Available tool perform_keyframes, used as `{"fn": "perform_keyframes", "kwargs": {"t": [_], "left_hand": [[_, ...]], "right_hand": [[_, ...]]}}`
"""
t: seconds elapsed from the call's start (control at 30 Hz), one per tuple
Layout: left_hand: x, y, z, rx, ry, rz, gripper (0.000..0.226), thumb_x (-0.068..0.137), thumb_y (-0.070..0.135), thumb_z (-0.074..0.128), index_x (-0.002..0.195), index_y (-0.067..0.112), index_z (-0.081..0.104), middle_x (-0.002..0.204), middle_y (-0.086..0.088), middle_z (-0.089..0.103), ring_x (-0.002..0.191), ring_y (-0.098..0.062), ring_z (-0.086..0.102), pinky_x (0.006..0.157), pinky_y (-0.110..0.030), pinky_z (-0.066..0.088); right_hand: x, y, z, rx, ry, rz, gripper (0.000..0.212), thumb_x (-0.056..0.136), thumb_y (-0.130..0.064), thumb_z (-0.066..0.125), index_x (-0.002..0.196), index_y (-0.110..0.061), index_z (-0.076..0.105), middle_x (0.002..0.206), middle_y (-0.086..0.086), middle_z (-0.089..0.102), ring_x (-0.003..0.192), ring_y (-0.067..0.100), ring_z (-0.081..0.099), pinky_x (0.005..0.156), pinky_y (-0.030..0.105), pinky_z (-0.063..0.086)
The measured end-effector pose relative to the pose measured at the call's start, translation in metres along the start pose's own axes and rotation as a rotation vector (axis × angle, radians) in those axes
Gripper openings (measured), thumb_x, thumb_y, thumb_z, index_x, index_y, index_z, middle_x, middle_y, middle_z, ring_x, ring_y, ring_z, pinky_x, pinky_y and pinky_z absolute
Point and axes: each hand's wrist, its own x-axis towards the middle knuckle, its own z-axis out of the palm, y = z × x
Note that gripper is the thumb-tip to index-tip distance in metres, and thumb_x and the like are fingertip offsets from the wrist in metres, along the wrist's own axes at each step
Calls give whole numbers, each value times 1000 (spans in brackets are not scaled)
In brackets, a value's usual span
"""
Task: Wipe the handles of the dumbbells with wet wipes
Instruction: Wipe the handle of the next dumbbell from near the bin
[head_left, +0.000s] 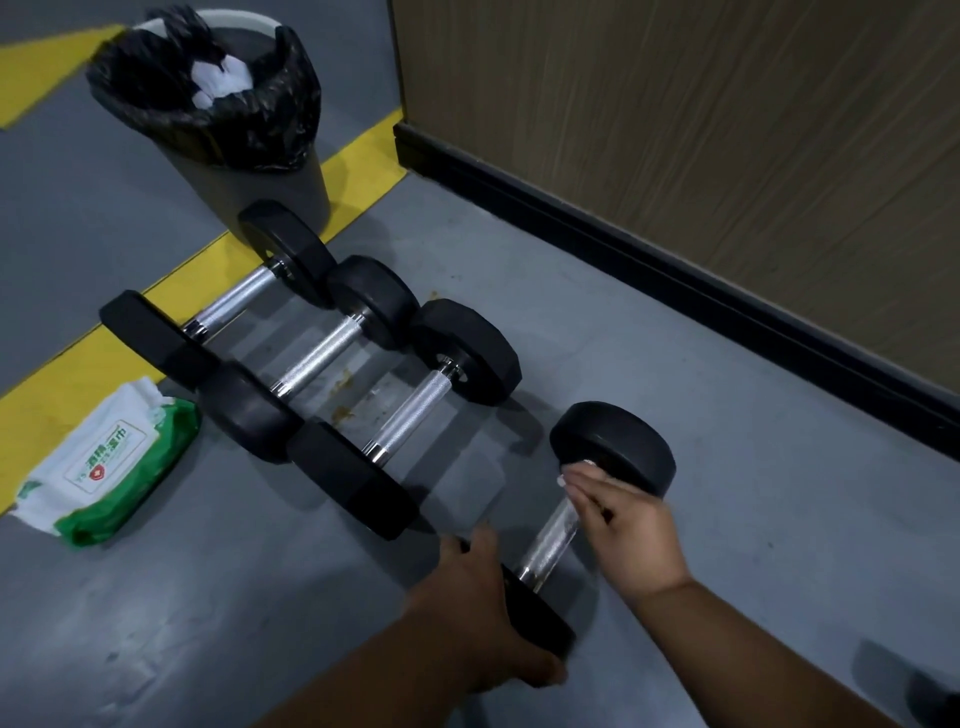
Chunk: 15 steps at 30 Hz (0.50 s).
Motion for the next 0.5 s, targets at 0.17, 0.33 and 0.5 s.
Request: {"fn": "perform_keyframes", "kwargs": {"t": [0.17, 0.33, 0.5], "left_hand": [[0, 3, 1, 6, 2, -4, 113, 36, 64, 88, 128, 34, 31, 131, 3, 33, 114, -17, 58, 91, -31, 52], [-1, 2, 4, 19, 15, -17, 124, 37, 65, 89, 139, 33, 26, 135, 4, 32, 119, -17, 56, 96, -33, 51], [0, 3, 4, 7, 14, -18, 128, 36, 66, 87, 142, 31, 25, 145, -2, 30, 122, -19, 57, 96, -34, 52]], "right_hand": [[-32, -19, 8, 34, -337, -332, 28, 101, -36, 58, 106, -19, 80, 115, -9, 74, 110, -1, 66, 99, 19, 51], [0, -1, -2, -35, -15, -30, 19, 89, -11, 76, 107, -17, 80, 114, -12, 72, 107, -1, 68, 101, 11, 45], [-42, -16, 9, 42, -288, -291, 21, 96, -27, 65, 108, -18, 79, 120, -12, 72, 113, 0, 66, 101, 22, 50]]}}
